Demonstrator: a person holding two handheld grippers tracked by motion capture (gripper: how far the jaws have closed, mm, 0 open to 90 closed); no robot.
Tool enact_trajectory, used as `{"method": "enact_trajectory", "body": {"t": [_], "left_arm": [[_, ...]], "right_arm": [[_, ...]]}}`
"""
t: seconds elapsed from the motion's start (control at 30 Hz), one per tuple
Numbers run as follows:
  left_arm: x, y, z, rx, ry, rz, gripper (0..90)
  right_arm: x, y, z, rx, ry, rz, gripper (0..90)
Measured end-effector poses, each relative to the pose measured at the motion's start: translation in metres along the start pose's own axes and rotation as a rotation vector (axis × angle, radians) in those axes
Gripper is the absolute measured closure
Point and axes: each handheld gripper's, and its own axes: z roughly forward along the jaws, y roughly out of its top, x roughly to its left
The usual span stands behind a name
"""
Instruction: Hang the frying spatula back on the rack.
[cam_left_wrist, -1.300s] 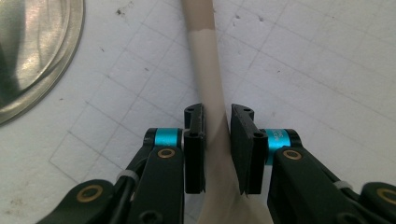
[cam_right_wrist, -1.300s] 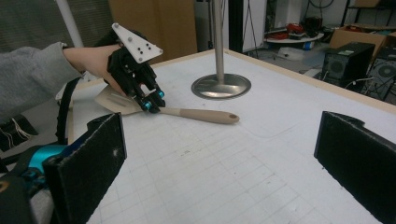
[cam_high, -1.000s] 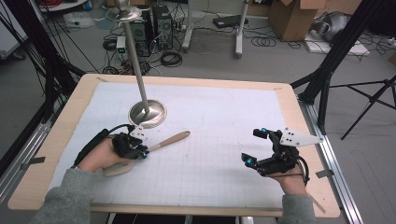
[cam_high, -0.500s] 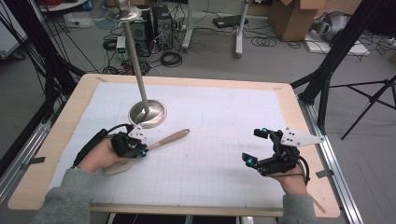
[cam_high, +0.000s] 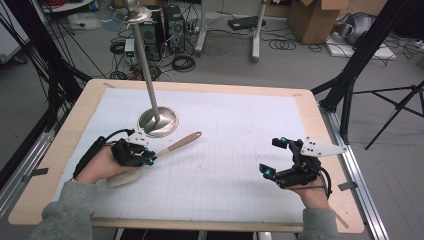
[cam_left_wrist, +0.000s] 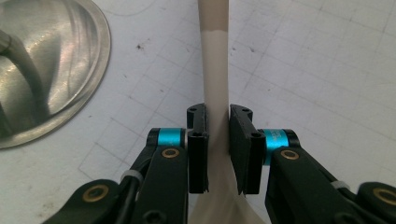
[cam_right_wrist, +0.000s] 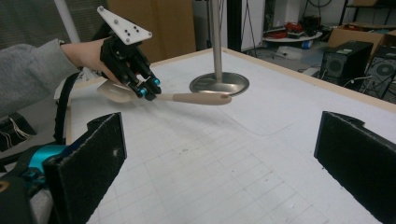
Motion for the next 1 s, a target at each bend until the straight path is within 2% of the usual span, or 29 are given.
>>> {"method": "enact_trajectory", "body": {"t": [0.2, 0.57, 1.0], "left_arm": [[0.002, -0.001, -0.008, -0.044, -0.009, -0.008, 77.3], [0.006, -0.005, -0.021, -0.095, -0.016, 0.002, 77.3], [0.009, -0.015, -0.033, -0.114, -0.001, 0.014, 77.3]], "right_arm": [[0.0, -0.001, 0.0, 0.002, 0.0, 0.001, 1.2], [-0.002, -0.002, 0.0, 0.004, 0.0, 0.005, 1.2], [-0.003, -0.002, 0.002, -0.003, 0.007, 0.019, 1.2]]}}
